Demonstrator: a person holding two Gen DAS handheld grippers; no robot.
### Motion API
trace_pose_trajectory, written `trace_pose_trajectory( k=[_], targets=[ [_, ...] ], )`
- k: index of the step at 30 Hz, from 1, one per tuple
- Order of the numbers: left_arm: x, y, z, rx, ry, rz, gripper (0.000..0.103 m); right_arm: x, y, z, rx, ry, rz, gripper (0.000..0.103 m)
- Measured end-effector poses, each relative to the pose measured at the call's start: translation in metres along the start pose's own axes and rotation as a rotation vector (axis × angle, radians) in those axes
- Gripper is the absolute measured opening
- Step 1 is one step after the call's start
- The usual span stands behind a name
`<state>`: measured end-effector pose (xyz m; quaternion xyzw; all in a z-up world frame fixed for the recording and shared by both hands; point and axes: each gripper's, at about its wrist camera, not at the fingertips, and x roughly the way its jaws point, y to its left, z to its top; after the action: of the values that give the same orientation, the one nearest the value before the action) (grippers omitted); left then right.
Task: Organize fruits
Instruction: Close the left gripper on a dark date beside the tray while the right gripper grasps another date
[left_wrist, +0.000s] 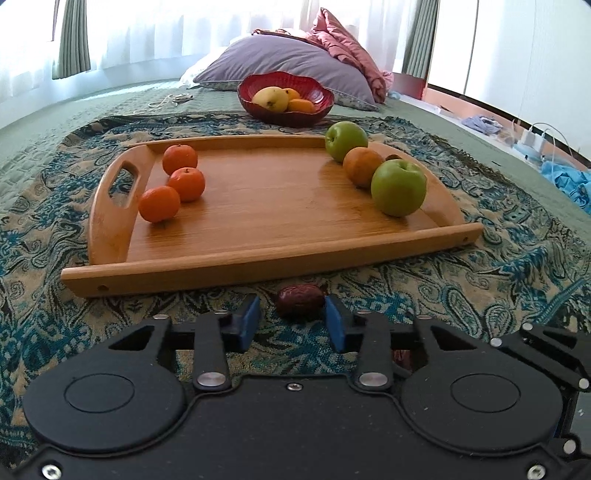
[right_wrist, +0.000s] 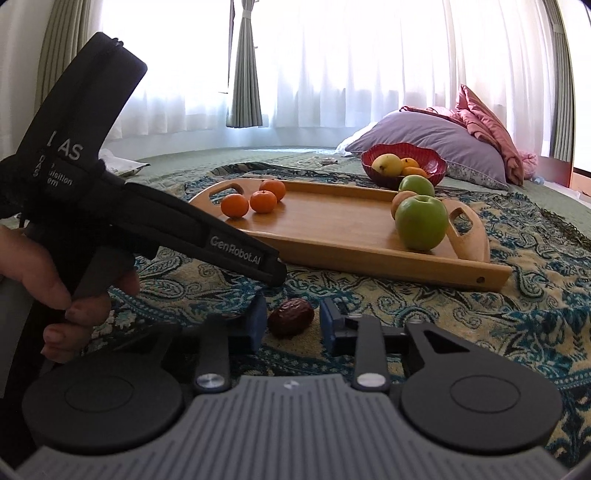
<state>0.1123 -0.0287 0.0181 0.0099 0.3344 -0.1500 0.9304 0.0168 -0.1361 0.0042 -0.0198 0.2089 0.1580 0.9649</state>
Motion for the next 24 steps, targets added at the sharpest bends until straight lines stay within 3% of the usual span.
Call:
trace_pose_trajectory(
  k=[5,24],
  targets=[
    [0.0036,-0.0032,0.0012,0.01,0.004,-0.009,0.029,0.0024,0.0001,-0.0012,0.009,0.008,-0.003,0.037],
    [-0.0051,0.0007,0.0079,-0.007,-0.036,-0.016,0.028,0.0006,-0.0051,0.0047,0.02,-0.014,-0.031,0.031]
  ],
)
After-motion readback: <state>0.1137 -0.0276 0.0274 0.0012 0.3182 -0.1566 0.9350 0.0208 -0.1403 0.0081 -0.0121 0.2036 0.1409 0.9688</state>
